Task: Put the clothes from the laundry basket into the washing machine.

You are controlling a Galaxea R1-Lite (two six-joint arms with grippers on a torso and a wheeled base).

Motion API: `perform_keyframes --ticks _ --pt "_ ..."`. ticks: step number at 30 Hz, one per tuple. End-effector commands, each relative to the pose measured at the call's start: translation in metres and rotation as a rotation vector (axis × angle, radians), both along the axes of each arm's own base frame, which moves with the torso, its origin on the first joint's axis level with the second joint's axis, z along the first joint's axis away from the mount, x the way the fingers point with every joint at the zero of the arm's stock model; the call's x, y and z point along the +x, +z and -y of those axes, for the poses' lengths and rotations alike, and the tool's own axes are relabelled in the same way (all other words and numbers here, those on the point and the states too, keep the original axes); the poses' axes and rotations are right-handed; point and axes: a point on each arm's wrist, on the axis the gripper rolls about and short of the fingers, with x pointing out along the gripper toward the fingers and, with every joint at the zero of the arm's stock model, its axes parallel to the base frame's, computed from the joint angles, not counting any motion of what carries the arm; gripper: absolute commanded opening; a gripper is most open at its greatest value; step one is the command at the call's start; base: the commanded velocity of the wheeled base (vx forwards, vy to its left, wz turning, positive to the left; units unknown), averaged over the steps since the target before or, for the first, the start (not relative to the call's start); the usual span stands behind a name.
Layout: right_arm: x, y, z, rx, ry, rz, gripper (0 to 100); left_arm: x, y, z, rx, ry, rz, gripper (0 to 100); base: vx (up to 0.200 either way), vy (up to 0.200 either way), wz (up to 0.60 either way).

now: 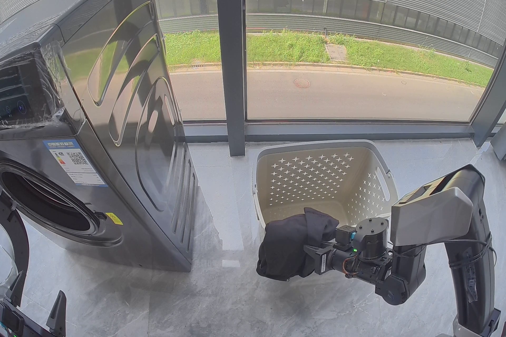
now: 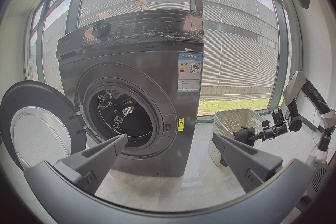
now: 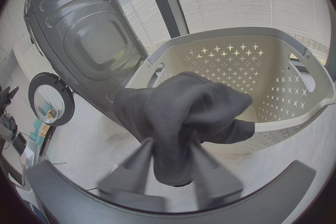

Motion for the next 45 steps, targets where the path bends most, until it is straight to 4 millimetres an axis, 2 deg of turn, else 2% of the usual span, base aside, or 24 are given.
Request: perform_keyframes --ticks 1,7,8,12,13,14,15,18,20,27,28,29,30,34,40,45 --pt "-0.001 -0.001 -0.002 0.0 0.007 -0.001 0 0.0 -0.005 0.0 0.0 0.001 -0.001 100 0.0 0.0 0.0" --pt "-0.006 0.006 -0.009 0.016 0.036 0.009 0 0.0 -0.005 0.0 -0.002 0.001 -0.001 100 0.0 0.0 0.0" --pt "-0.009 0.019 -0.011 0.036 0.043 0.032 0 0.0 -0.005 0.0 -0.003 0.001 -0.001 100 0.0 0.0 0.0" --pt "-0.015 0.038 -0.011 0.059 0.05 0.064 0 0.0 -0.005 0.0 -0.003 0.001 -0.001 100 0.0 0.0 0.0" --pt "-0.018 0.051 -0.009 0.075 0.048 0.091 0 0.0 -0.005 0.0 -0.003 0.001 -0.001 100 0.0 0.0 0.0" --pt "-0.018 0.051 -0.009 0.075 0.048 0.091 0 0.0 -0.005 0.0 -0.003 0.001 -0.001 100 0.0 0.0 0.0" --pt "-0.022 0.066 -0.006 0.094 0.047 0.122 0 0.0 -0.005 0.0 -0.003 0.001 -0.001 100 0.0 0.0 0.0" --pt "-0.026 0.078 -0.004 0.106 0.048 0.145 0 0.0 -0.005 0.0 -0.003 0.001 -0.001 100 0.0 0.0 0.0" --pt "-0.034 0.098 0.001 0.131 0.045 0.187 0 0.0 -0.005 0.0 -0.003 0.001 -0.001 100 0.0 0.0 0.0" --pt "-0.046 0.141 0.01 0.19 0.003 0.318 0 0.0 -0.005 0.0 -0.002 0.0 -0.001 100 0.0 0.0 0.0" --pt "-0.046 0.141 0.01 0.19 0.003 0.318 0 0.0 -0.005 0.0 -0.002 0.0 -0.001 100 0.0 0.0 0.0" --pt "-0.049 0.156 0.013 0.213 -0.001 0.363 0 0.0 -0.005 0.0 -0.002 0.0 -0.001 100 0.0 0.0 0.0" --pt "-0.051 0.162 0.014 0.222 -0.004 0.385 0 0.0 -0.005 0.0 -0.002 0.0 -0.001 100 0.0 0.0 0.0" --pt "-0.053 0.176 0.02 0.214 -0.021 0.454 0 0.0 -0.005 0.0 -0.002 -0.002 -0.001 100 0.0 0.0 0.0" --pt "-0.053 0.213 0.023 0.227 -0.048 0.597 0 0.0 -0.005 0.0 0.001 -0.005 0.0 100 0.0 0.0 0.0" --pt "-0.057 0.227 0.025 0.182 -0.178 0.618 0 0.0 -0.005 0.0 0.0 -0.003 0.0 100 0.0 0.0 0.0"
